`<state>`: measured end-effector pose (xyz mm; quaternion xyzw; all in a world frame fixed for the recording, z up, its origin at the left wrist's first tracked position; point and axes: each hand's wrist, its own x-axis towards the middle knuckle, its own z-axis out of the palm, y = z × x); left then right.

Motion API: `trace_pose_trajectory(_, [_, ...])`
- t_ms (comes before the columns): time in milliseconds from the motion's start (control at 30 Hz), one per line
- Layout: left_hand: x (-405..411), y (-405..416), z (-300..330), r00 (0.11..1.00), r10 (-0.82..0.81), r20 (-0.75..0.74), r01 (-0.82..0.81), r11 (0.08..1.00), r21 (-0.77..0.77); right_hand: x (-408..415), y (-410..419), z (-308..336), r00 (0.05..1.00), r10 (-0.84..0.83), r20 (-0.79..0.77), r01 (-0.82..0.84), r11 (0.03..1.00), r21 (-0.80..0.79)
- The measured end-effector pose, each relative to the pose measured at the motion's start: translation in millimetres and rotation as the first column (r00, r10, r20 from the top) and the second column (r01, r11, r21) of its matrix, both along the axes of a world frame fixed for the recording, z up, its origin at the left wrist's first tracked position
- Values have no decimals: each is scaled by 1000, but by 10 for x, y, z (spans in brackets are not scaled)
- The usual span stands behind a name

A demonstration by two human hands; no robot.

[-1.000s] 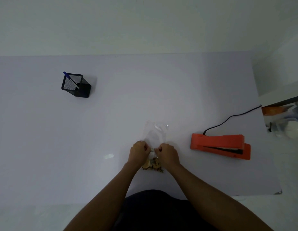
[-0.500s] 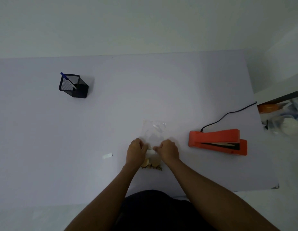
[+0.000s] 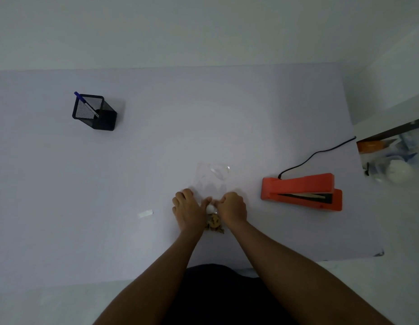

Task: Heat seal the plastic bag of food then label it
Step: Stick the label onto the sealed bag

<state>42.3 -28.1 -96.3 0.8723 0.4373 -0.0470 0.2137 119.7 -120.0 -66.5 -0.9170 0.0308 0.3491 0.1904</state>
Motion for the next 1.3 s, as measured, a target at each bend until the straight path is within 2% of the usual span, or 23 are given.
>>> trace_pose_trajectory(500, [-26,229,-27,996,0,91,16,985,-169,4,-16,4,1000,2,-11,-1,1000,20])
trace_pose_trajectory(833, [-21,229,-27,997,-13,80,26,986,-162,20,-102,11,999,-35,1,34,995,98])
trace_pose_trajectory(1000, [-21,233,-42,997,-23,78,35,987,-158,16,6,61,999,19,25,-20,1000,10])
trace_pose_trajectory(1300, [-5,254,-10,998,-23,65,34,983,-178,21,1,10,996,-94,2,94,995,38])
